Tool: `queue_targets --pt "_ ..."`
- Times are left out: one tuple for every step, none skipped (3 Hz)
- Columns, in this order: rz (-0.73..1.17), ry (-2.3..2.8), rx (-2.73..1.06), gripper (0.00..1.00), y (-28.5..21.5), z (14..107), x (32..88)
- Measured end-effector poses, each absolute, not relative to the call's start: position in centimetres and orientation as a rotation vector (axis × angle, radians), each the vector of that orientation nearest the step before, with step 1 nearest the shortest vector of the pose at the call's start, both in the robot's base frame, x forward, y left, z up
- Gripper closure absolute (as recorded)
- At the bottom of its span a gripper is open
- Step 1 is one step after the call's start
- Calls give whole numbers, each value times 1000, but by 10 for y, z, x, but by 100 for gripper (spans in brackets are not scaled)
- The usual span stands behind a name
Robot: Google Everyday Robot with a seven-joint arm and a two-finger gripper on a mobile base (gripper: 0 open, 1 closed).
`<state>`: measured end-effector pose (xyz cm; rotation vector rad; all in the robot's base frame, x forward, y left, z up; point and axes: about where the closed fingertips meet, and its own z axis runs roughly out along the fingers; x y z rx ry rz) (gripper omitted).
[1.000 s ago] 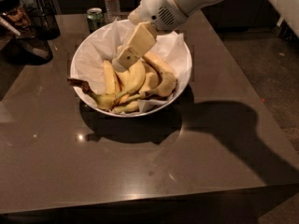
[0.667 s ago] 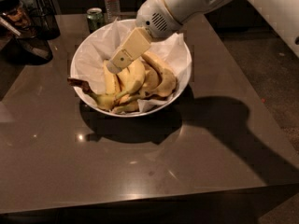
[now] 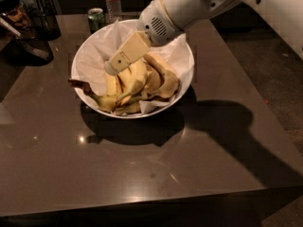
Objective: Pick banana from white bowl
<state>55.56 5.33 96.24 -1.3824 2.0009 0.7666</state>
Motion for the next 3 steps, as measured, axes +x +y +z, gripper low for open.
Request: queue_targets --pt "725 2143 -1199 0 50 947 560" --pt "685 2264 -1044 0 47 935 560" --pt "676 2281 -1037 0 45 931 560"
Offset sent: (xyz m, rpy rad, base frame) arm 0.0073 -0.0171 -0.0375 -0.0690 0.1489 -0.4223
